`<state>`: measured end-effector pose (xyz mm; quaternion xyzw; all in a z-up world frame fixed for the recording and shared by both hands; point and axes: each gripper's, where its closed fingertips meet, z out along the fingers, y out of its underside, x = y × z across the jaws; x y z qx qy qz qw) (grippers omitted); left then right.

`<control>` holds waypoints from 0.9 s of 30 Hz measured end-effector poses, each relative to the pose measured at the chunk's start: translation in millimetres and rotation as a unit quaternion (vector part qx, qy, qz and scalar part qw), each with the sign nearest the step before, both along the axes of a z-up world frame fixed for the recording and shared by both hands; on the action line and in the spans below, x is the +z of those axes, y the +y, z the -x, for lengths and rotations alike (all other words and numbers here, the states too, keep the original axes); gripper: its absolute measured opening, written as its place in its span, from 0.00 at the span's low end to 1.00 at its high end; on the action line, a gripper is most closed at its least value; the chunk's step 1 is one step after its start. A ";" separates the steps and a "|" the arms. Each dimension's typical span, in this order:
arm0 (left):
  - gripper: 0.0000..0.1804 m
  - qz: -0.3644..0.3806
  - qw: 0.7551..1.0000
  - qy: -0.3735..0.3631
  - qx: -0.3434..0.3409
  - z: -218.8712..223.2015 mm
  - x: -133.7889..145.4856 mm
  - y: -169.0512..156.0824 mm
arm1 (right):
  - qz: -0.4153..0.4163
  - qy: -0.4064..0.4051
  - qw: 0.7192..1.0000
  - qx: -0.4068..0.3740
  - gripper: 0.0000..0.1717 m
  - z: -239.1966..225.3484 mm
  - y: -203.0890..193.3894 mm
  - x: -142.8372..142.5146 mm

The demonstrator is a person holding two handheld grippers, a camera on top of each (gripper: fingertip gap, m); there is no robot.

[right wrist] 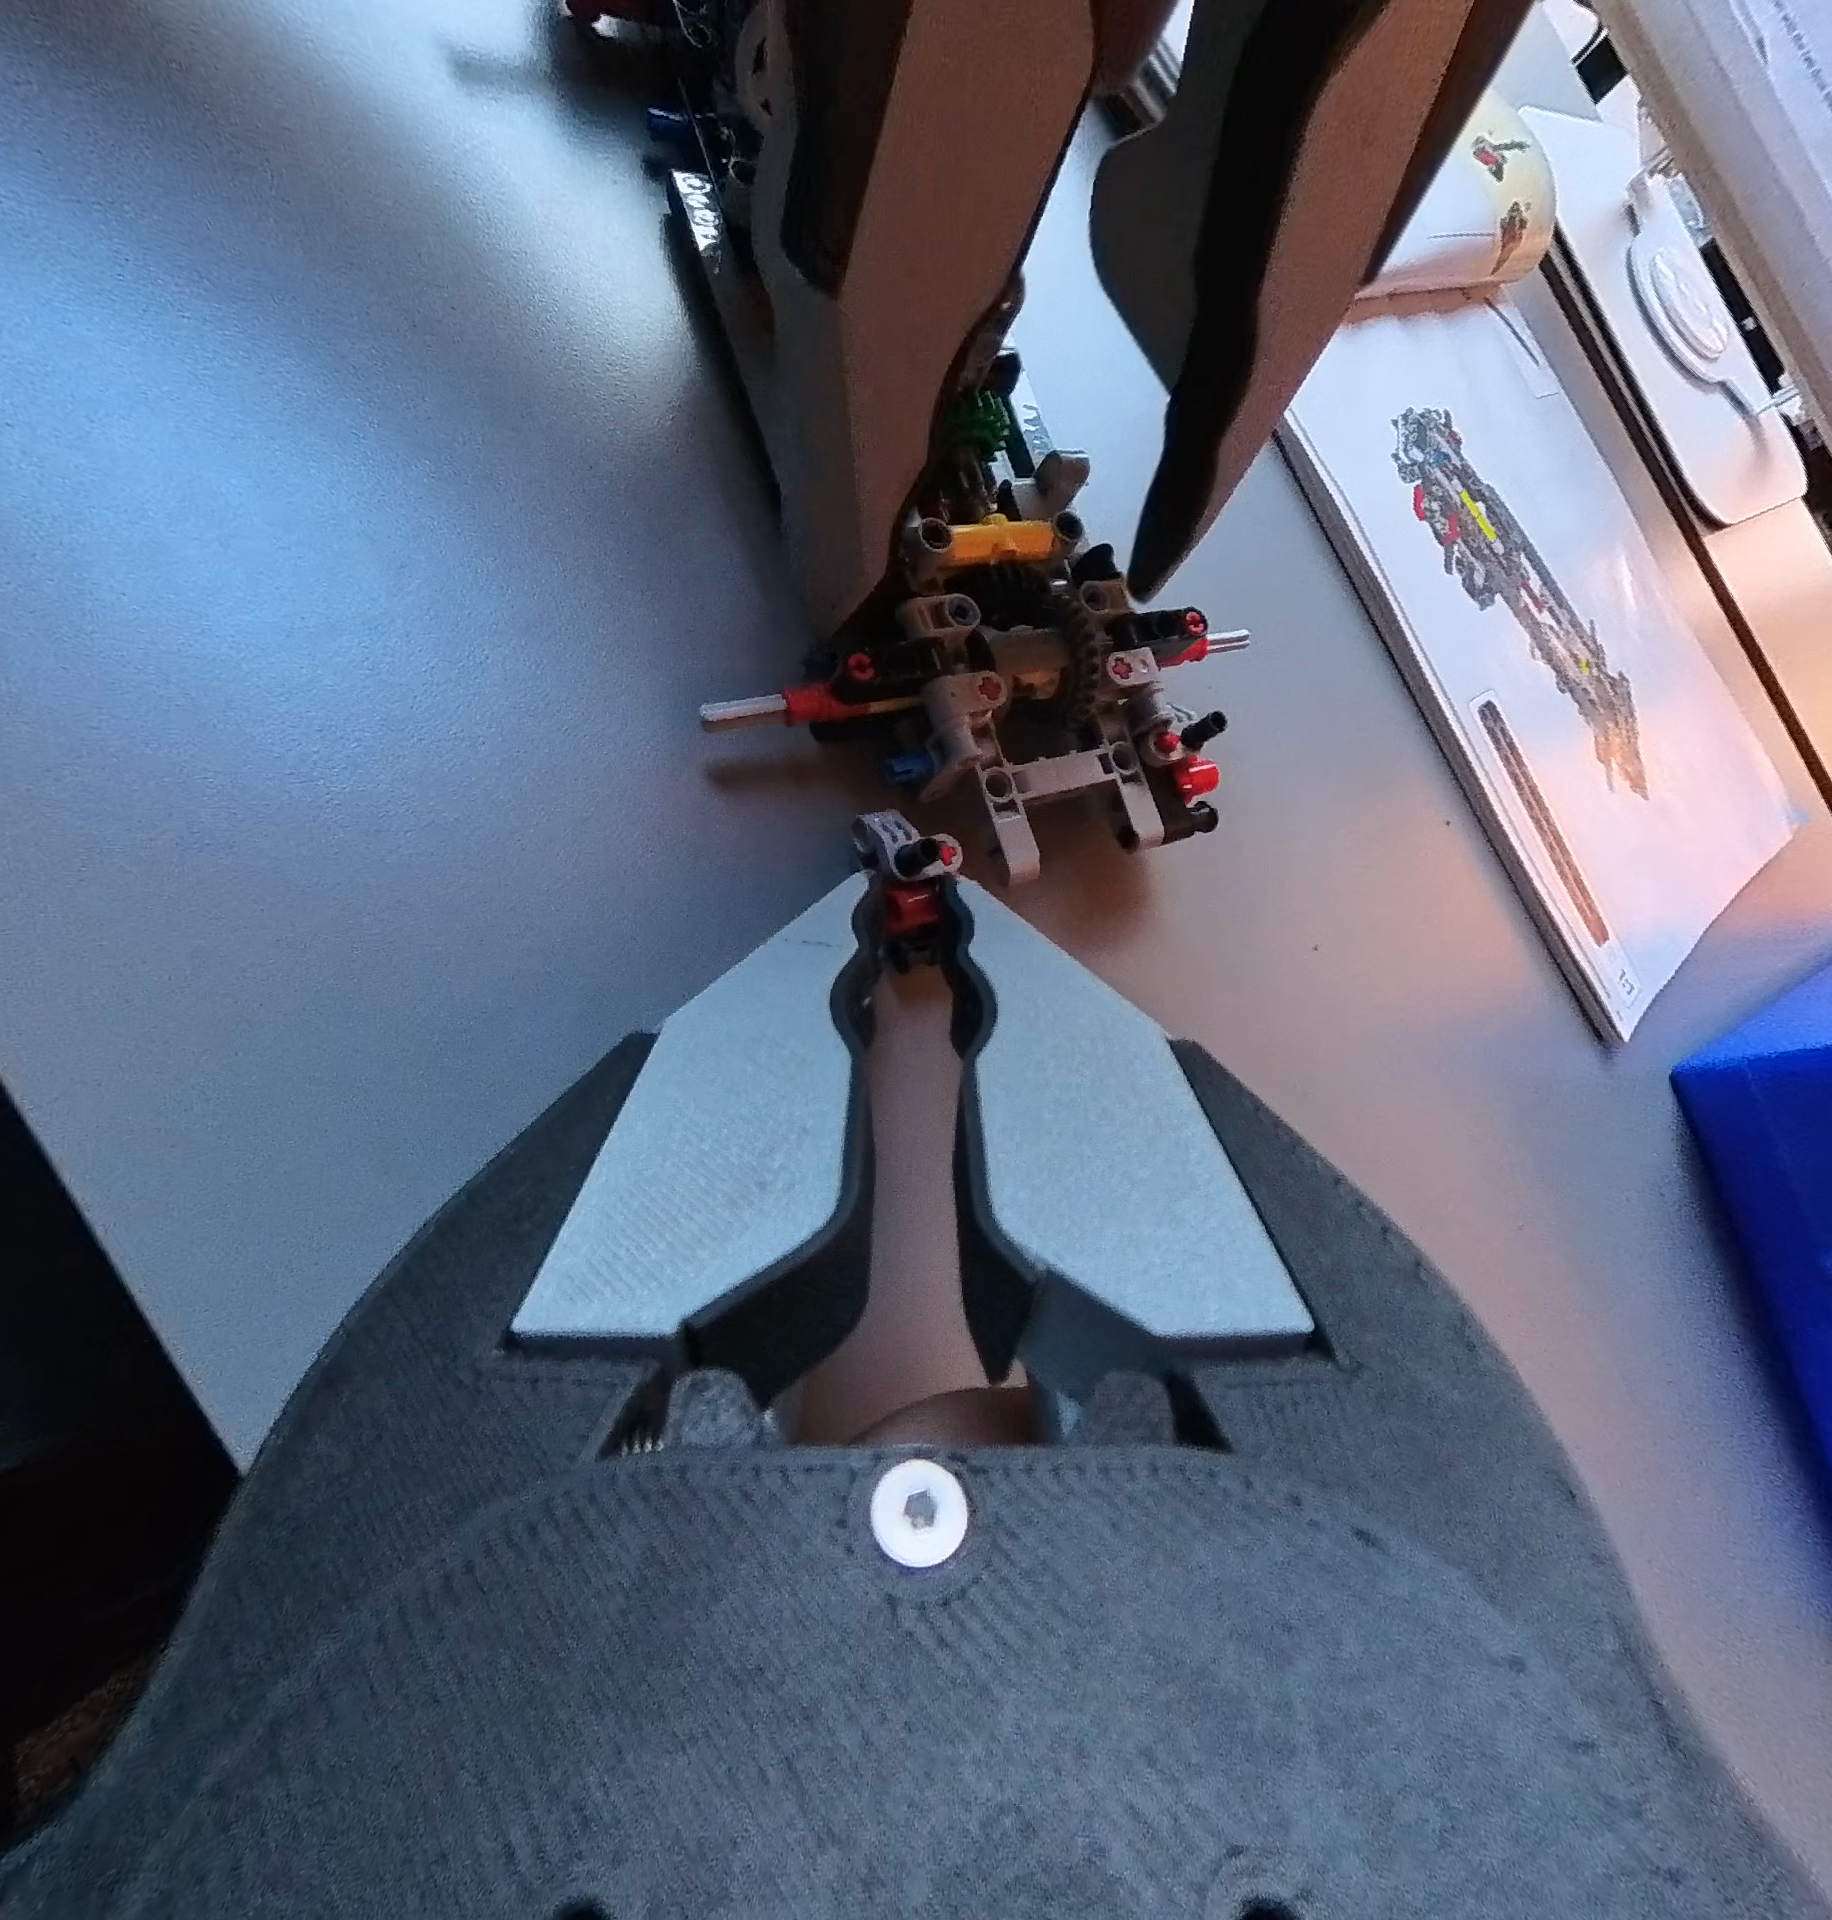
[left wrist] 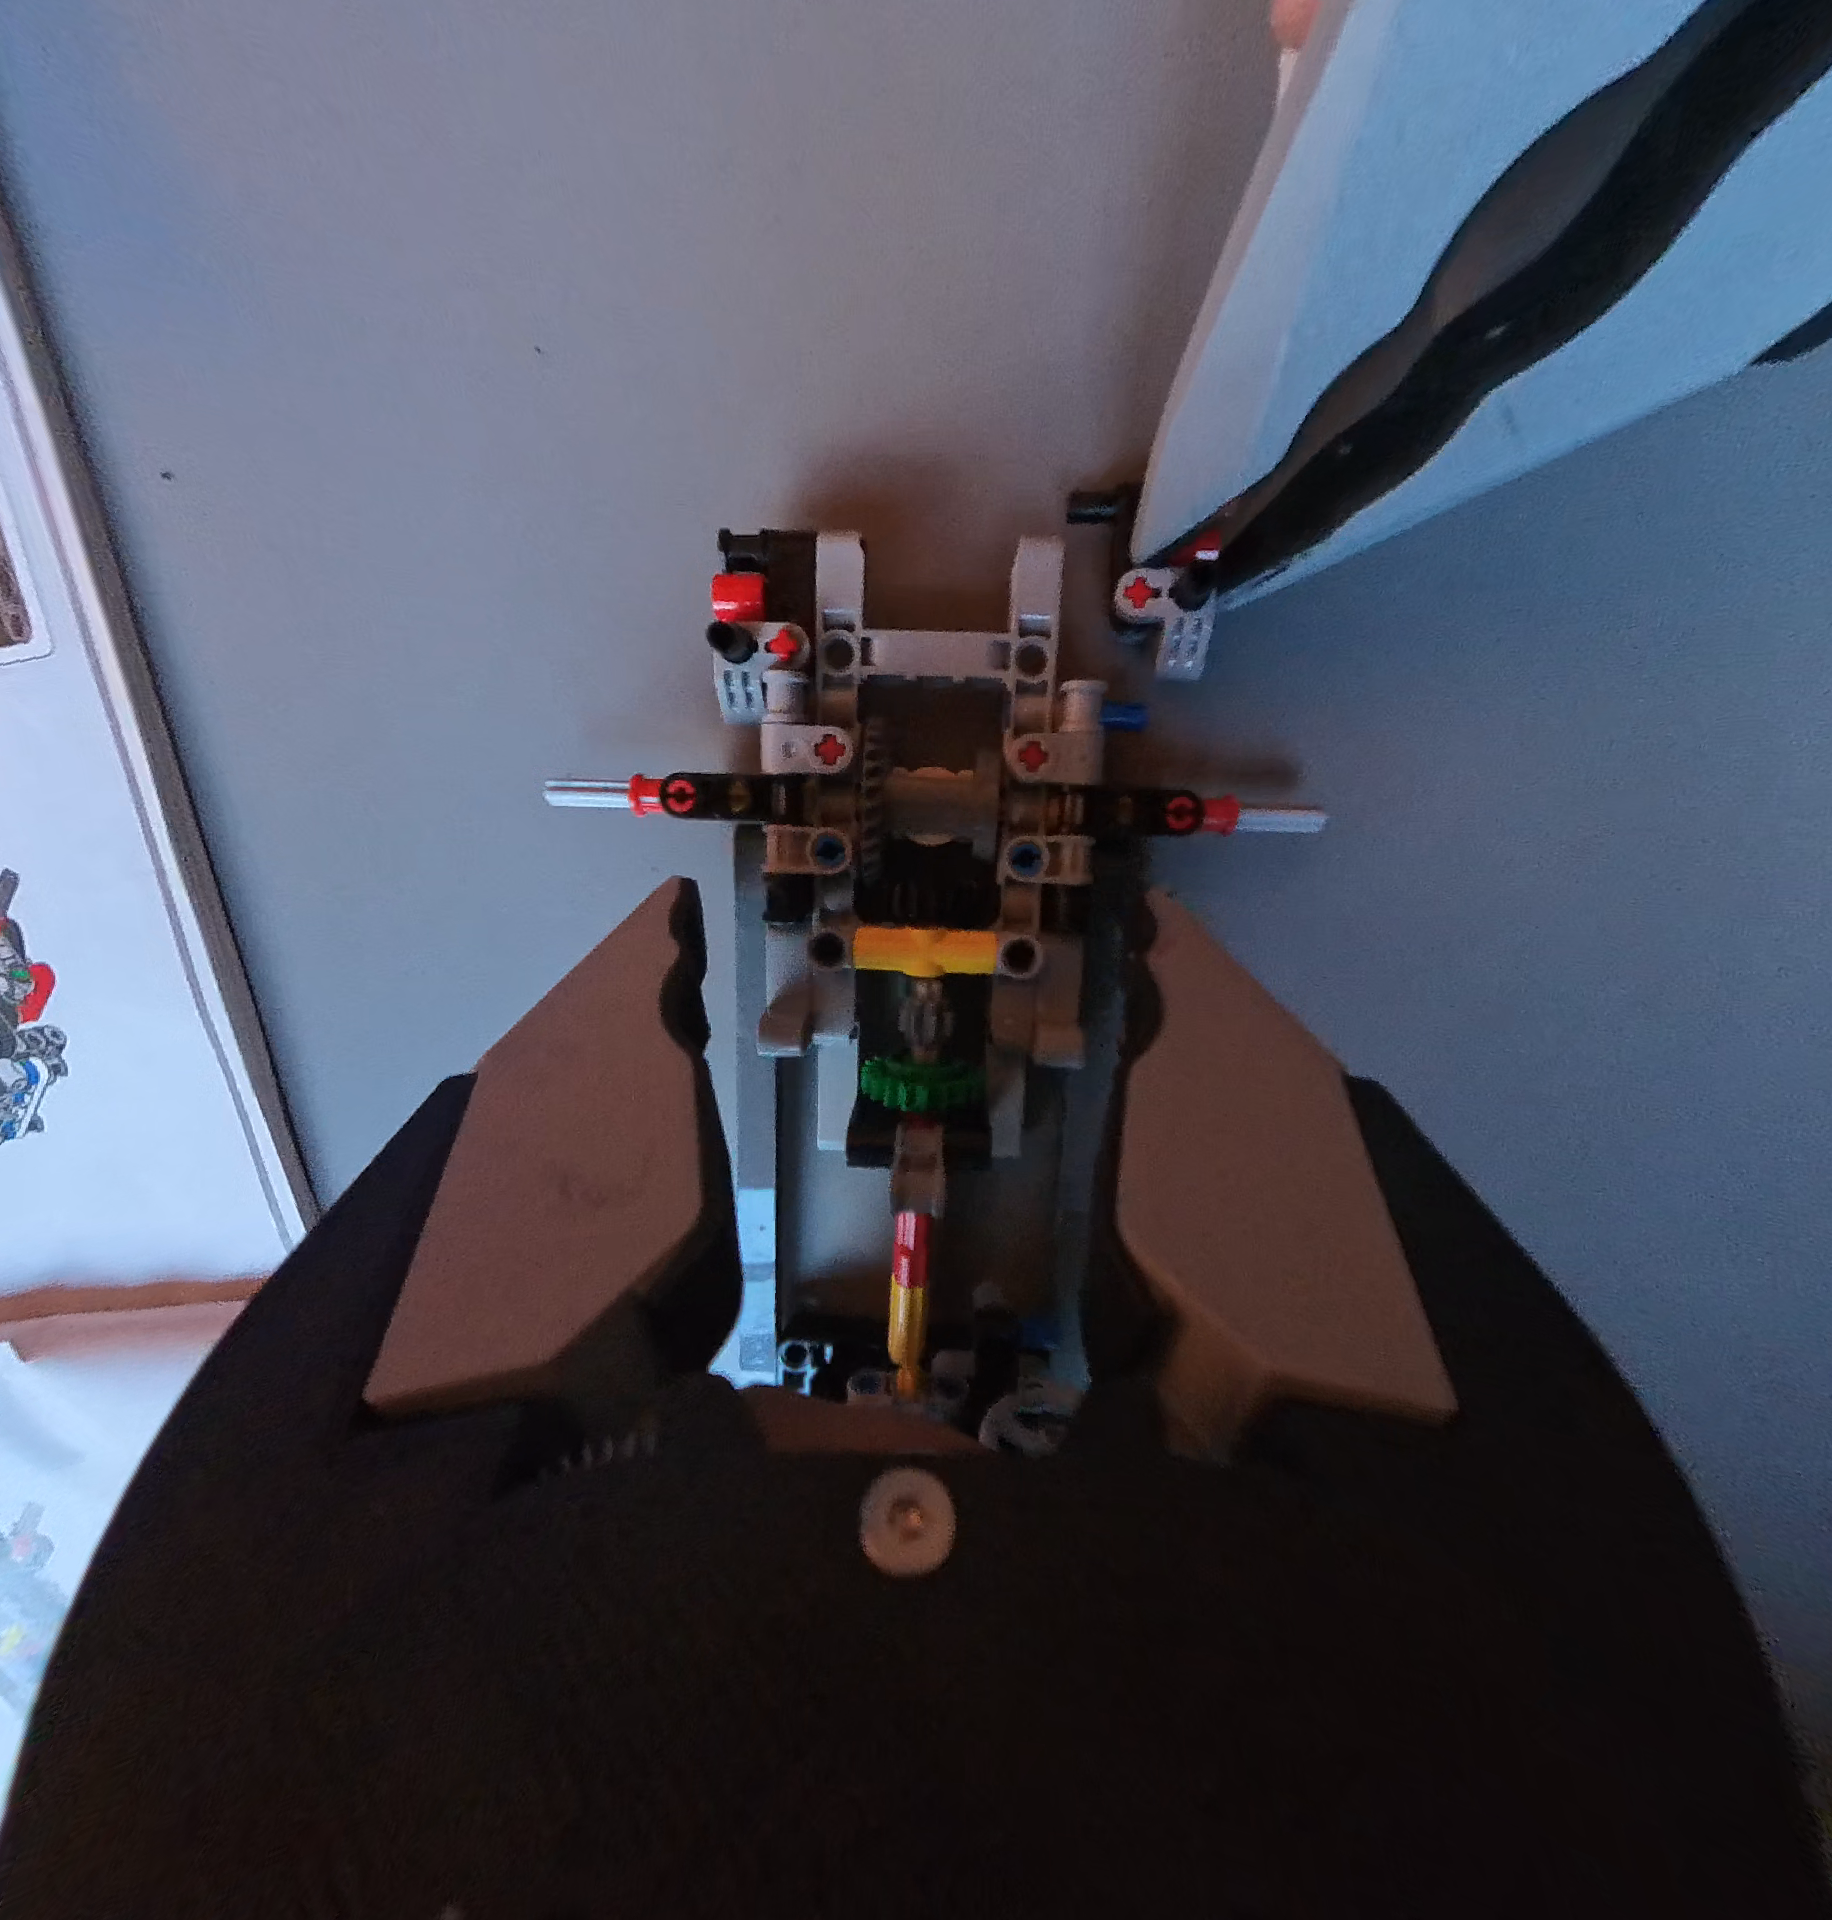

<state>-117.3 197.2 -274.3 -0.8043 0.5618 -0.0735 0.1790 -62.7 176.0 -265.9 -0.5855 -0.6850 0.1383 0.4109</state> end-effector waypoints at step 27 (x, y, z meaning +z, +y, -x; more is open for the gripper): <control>0.40 0.009 0.999 -0.021 0.028 -4.0 -2.5 2.4 | -0.092 -0.013 0.996 -0.007 0.03 6.0 6.8 1.8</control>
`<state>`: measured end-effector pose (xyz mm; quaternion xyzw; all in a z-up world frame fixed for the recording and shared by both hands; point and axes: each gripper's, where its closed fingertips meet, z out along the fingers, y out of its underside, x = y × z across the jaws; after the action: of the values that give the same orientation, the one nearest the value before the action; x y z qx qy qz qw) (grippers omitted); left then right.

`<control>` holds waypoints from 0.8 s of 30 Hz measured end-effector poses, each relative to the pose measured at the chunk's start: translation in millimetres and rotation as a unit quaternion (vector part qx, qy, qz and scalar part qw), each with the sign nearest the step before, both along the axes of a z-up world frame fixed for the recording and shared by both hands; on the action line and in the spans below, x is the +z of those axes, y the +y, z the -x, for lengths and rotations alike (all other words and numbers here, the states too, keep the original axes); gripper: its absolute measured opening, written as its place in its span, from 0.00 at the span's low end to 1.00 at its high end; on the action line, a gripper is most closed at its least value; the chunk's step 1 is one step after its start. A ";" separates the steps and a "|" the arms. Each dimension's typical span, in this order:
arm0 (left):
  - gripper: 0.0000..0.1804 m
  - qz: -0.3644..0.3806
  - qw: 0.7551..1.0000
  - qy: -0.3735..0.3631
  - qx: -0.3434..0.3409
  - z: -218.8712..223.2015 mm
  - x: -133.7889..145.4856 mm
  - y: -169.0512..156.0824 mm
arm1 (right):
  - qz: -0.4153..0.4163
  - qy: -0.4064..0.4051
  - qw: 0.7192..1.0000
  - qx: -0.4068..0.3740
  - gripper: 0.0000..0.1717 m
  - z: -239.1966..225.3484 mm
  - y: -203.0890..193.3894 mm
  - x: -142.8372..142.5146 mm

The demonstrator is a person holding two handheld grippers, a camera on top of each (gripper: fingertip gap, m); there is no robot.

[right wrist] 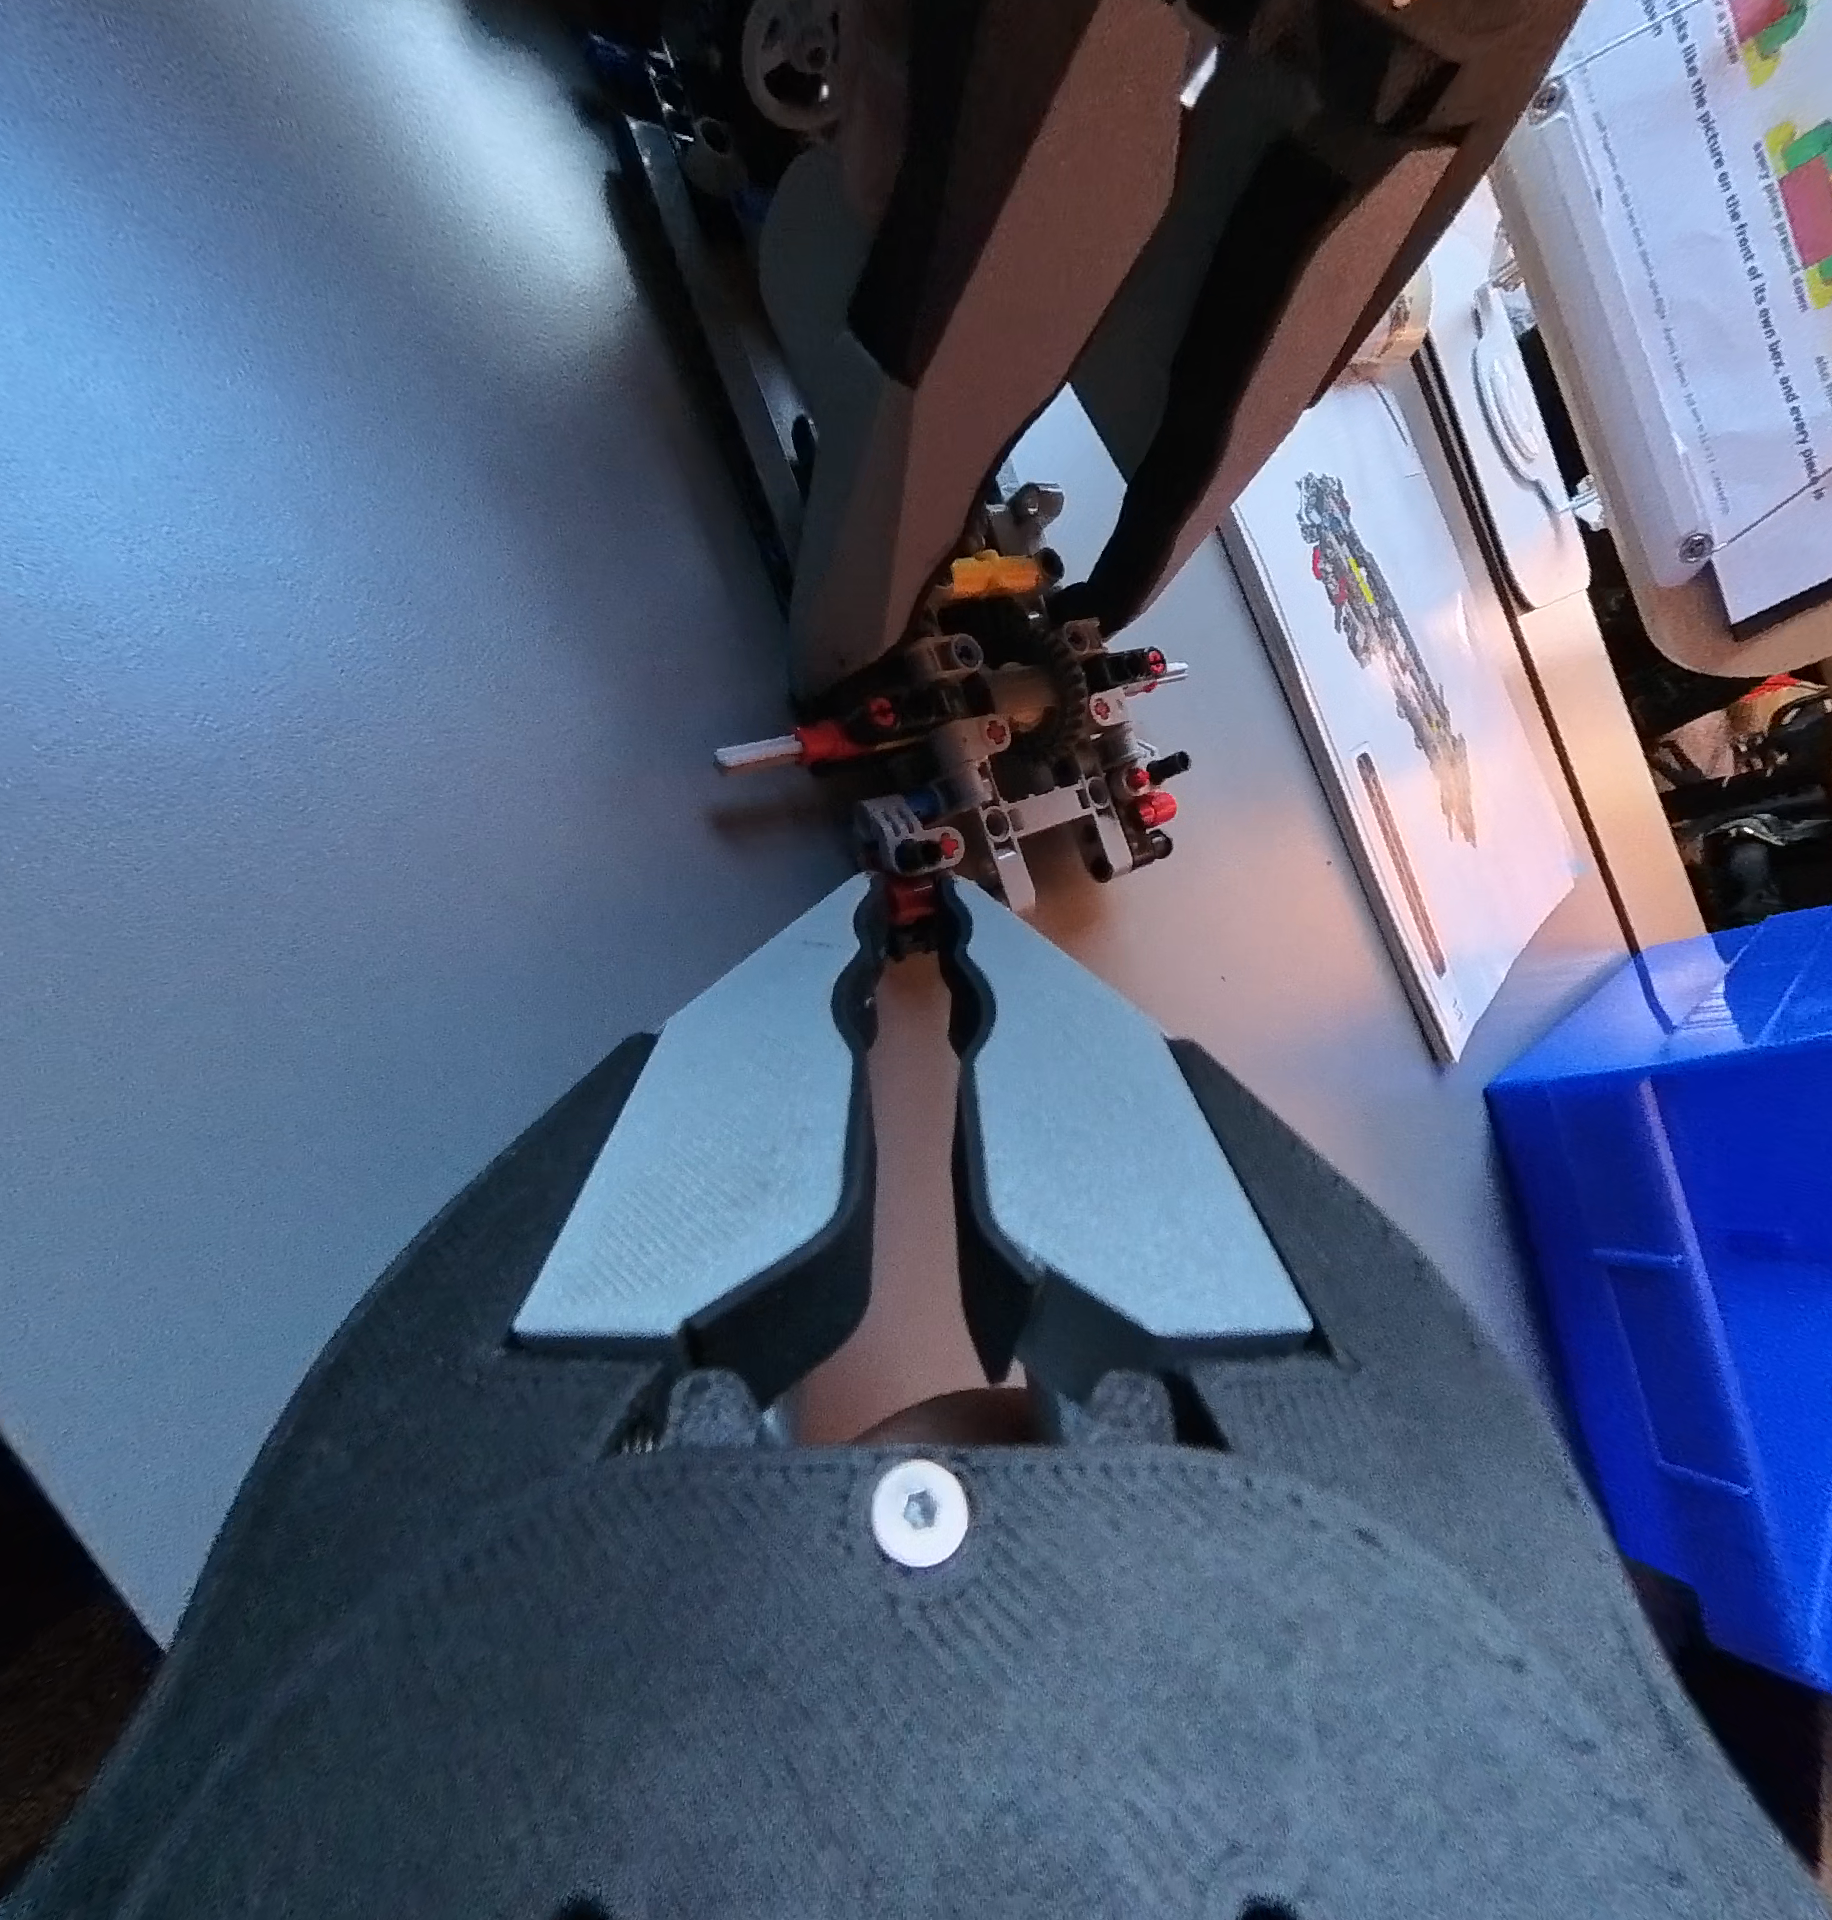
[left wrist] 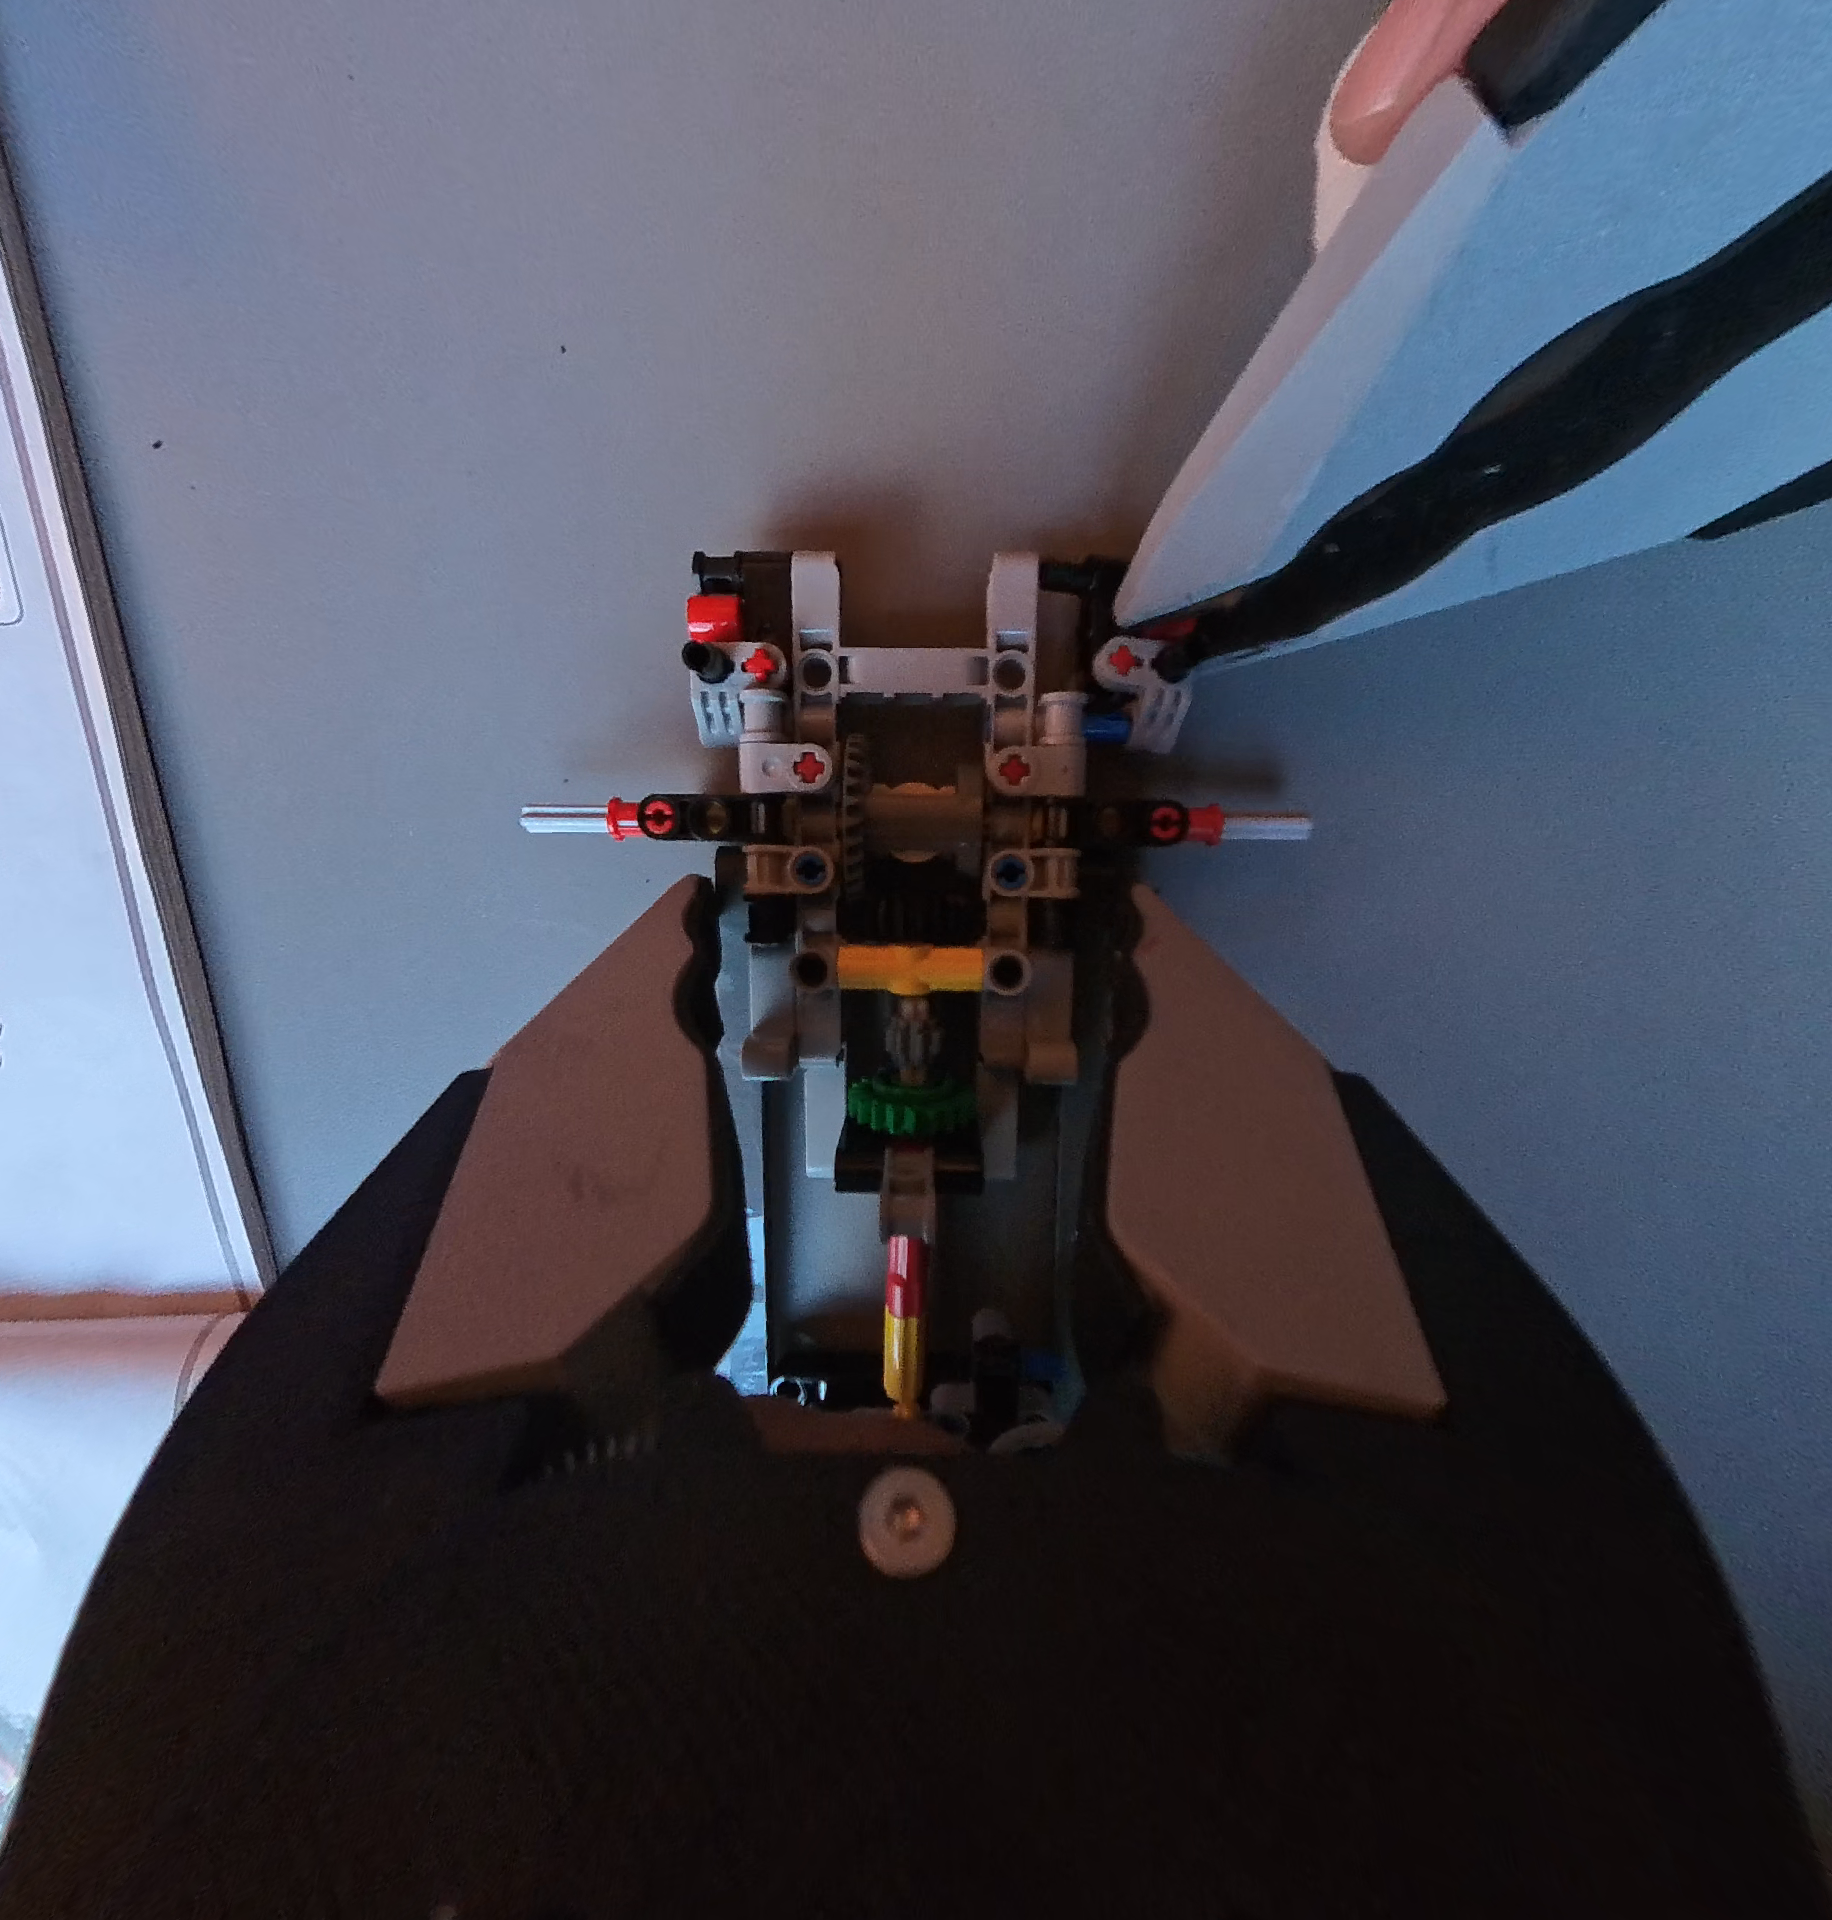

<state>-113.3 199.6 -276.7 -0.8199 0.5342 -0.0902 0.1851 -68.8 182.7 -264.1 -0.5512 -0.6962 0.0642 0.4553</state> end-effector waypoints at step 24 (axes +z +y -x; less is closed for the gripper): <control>0.40 -0.010 1.000 -0.002 0.004 -1.6 0.6 -0.4 | 0.038 0.039 0.997 0.049 0.13 4.8 4.6 2.0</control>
<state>-111.7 199.3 -276.2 -0.8200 0.5312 -0.0858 0.1952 -73.6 187.3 -262.1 -0.5303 -0.7011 0.1346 0.4573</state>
